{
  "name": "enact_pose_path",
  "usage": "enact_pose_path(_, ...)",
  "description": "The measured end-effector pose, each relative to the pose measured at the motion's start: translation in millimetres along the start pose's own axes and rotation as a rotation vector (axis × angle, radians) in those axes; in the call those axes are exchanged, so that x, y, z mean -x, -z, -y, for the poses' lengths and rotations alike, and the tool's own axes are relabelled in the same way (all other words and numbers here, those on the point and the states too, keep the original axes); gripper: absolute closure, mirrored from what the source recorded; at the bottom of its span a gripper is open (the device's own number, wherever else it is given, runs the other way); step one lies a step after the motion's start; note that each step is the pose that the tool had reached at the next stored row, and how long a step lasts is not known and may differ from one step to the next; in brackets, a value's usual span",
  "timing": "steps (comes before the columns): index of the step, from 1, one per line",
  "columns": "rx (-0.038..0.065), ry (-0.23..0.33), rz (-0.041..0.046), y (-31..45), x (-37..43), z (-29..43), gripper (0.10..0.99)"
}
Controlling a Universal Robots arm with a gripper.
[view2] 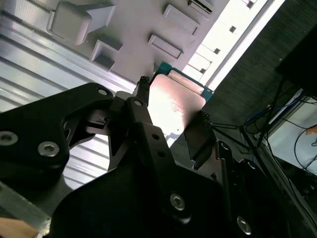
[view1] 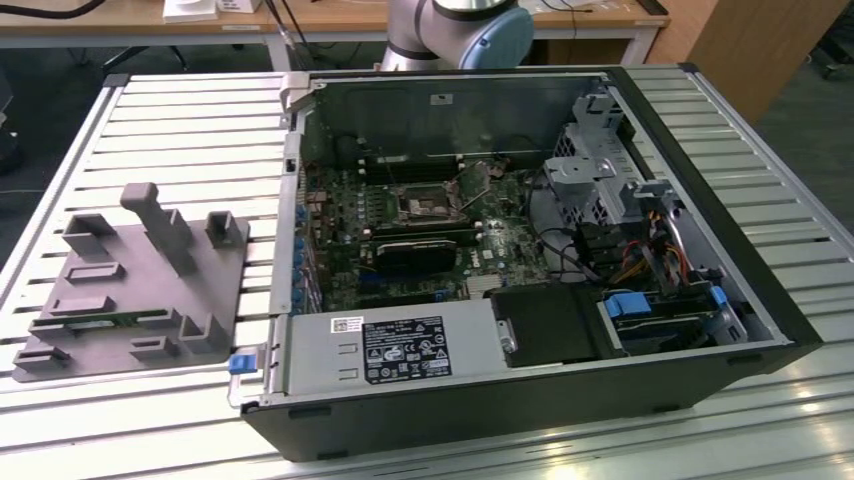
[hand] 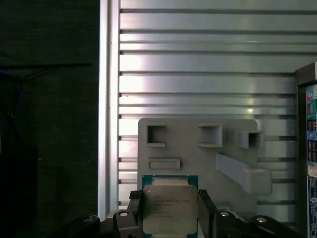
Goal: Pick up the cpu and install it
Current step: 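Pick up the cpu and move it towards the insertion slot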
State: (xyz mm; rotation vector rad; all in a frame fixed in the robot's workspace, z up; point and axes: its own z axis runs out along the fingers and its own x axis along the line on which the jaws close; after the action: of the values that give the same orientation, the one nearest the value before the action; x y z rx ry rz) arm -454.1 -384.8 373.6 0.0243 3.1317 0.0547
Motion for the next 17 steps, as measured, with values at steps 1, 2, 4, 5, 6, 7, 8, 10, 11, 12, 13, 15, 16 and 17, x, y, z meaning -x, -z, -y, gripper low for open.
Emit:
enact_pose_path(1, 0.0, 0.0, 0.0, 1.0, 0.0, 0.0, 0.553)
enact_pose_path(2, 0.0, 0.0, 0.0001, 1.5, 0.0, -0.2, 0.553)
enact_pose_path(4, 0.0, 0.0, 0.0, 2.6, 0.0, -0.9, 0.553)
enact_pose_path(5, 0.0, 0.0, 0.0, 3.2, 0.0, -0.9, 0.553)
enact_pose_path(6, 0.0, 0.0, 0.0001, 3.6, 0.0, -1.0, 0.553)
enact_pose_path(7, 0.0, 0.0, 0.0002, 4.0, 0.0, -1.0, 0.553)
enact_pose_path(8, 0.0, 0.0, 0.0001, 4.3, 0.0, -1.0, 0.553)
enact_pose_path(10, 0.0, 0.0, 0.0002, 4.7, 0.0, -1.1, 0.553)
enact_pose_path(11, 0.0, 0.0, 0.0001, 5.0, 0.0, -1.1, 0.553)
enact_pose_path(12, 0.0, 0.0, 0.0, 5.3, 0.0, -1.1, 0.553)
enact_pose_path(13, 0.0, 0.0, 0.0001, 5.5, 0.0, -1.1, 0.553)
enact_pose_path(15, 0.0, 0.0, 0.0001, 5.8, 0.0, -1.2, 0.553)
enact_pose_path(16, 0.0, 0.0, 0.0001, 6.1, 0.0, -1.2, 0.553)
enact_pose_path(17, 0.0, 0.0, -0.0001, 6.4, 0.0, -1.2, 0.553)
